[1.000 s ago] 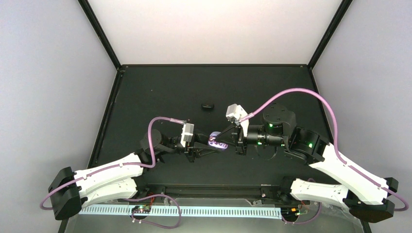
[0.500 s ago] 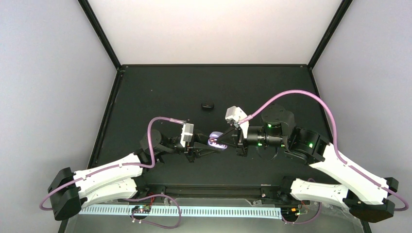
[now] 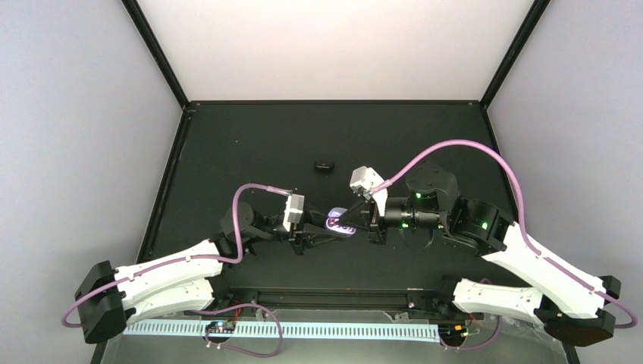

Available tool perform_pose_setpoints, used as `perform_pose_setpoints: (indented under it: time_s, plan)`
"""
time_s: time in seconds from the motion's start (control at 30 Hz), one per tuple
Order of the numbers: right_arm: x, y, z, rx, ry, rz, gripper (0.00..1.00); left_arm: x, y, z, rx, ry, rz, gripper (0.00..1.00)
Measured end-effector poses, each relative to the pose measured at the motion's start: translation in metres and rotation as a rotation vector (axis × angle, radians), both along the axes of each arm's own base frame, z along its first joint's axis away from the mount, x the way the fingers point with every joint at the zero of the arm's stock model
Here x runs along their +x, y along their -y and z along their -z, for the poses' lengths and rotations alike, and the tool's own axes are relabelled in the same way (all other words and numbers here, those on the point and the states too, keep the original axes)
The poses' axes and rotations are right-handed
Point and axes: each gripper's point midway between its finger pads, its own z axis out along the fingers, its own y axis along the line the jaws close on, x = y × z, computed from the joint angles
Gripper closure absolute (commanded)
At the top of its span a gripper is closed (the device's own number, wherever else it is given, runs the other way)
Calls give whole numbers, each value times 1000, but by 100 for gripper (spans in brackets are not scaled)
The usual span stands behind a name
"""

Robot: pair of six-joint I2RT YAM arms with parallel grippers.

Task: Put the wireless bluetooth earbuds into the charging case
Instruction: Place the earbud in the charging case.

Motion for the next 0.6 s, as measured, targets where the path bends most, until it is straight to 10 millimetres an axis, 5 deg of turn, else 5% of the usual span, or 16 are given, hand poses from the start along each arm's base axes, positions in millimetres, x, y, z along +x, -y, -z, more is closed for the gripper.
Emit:
perform_pose_setpoints:
  time_s: [0.6]
  plan:
    - [-4, -7, 4, -48, -6, -30, 96, -3, 3, 5, 20, 12, 2, 98]
